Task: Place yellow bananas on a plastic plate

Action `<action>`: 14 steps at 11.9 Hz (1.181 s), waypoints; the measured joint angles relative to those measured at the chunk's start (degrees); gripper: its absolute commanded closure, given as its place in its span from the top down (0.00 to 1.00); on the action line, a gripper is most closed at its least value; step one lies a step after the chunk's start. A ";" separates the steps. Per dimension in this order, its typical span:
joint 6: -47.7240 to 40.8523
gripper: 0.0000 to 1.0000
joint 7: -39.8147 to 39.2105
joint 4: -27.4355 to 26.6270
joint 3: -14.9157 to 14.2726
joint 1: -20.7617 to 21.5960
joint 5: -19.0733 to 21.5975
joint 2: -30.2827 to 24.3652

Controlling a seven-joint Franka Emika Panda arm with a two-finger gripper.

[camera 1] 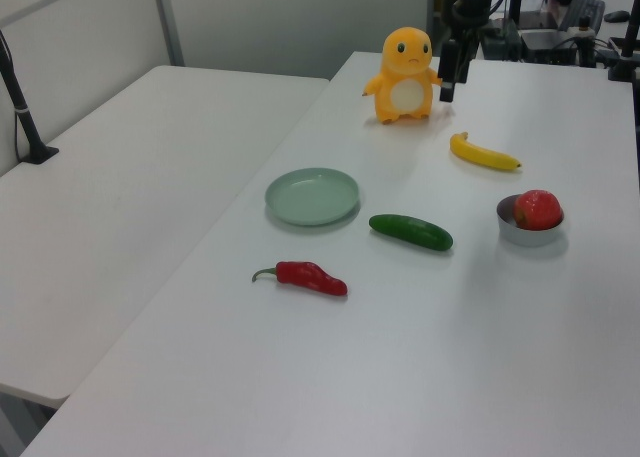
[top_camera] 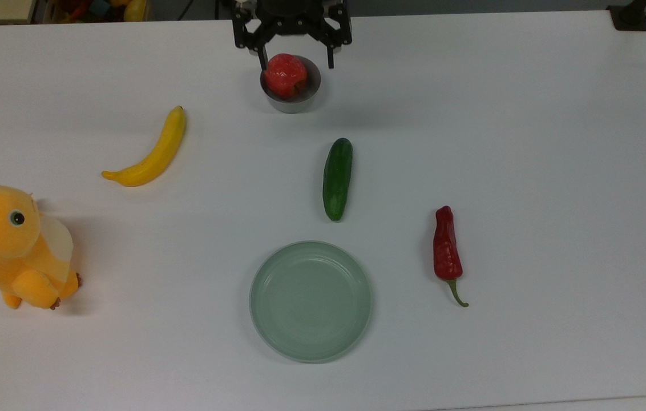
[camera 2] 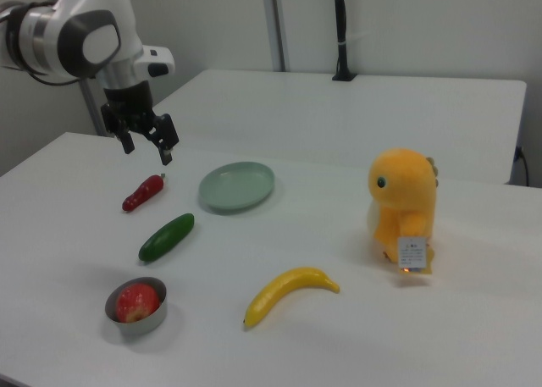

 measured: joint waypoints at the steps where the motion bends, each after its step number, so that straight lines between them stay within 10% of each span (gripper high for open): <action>1: 1.26 1.00 0.00 -0.82 0.00 0.00 0.50 0.35; 14: 14.32 1.00 6.58 -6.61 0.60 3.78 0.89 12.11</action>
